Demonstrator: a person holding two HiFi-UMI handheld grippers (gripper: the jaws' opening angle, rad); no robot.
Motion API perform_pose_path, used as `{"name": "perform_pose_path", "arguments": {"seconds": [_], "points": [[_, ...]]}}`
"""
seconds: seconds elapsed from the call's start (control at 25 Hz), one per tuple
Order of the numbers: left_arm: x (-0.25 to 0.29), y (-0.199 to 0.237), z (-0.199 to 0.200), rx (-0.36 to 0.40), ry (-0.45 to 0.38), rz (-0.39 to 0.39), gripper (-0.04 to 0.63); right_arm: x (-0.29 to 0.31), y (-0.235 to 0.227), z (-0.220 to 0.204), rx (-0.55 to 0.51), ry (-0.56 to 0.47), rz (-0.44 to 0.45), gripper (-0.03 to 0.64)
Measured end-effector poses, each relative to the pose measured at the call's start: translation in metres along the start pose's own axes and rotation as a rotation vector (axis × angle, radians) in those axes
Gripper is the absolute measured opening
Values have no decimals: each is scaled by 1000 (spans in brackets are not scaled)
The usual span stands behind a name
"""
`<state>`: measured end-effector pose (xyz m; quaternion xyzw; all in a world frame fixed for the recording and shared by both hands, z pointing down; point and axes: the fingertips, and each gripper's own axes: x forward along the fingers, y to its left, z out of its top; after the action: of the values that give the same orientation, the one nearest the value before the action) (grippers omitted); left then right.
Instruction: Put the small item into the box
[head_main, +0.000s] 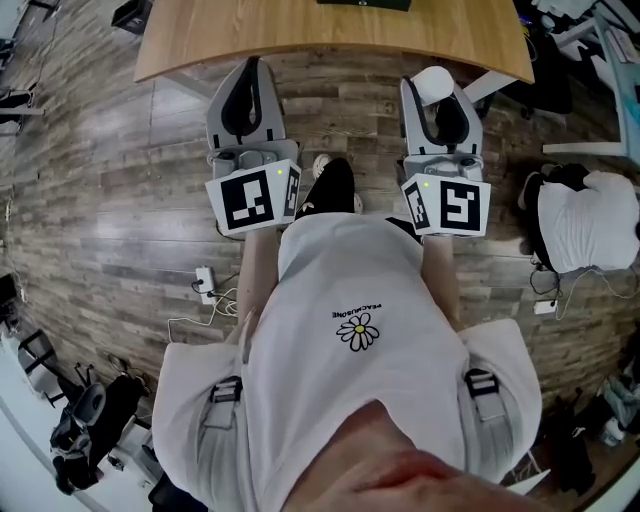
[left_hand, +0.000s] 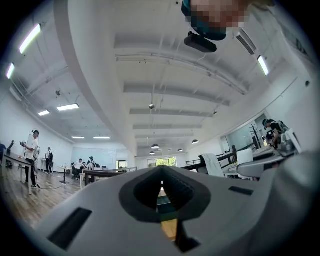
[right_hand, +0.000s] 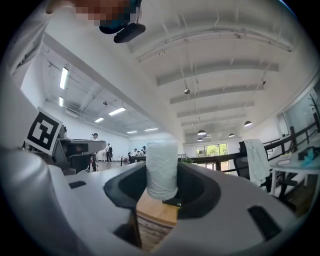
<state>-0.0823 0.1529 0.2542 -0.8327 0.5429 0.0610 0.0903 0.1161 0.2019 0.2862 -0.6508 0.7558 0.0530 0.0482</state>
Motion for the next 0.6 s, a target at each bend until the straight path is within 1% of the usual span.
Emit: {"name": "perform_pose_path", "arguments": {"seconds": [0.16,0.28,0.44,0.6], "points": [[12,3,-2,-7,-10,-1,15,9,-2,-3,2,-7,-2,175],[27,7,-5,-7,-21,-6,15,22,-7,-3,-18,-15,-11,175],[66,7,-15,-31,-36,-37,15,47,-25,-4,-56,-19,-35,173],[112,7,-20,-57,-66,-82,15,88,-47,-8,-55,-23,-50,170]]}}
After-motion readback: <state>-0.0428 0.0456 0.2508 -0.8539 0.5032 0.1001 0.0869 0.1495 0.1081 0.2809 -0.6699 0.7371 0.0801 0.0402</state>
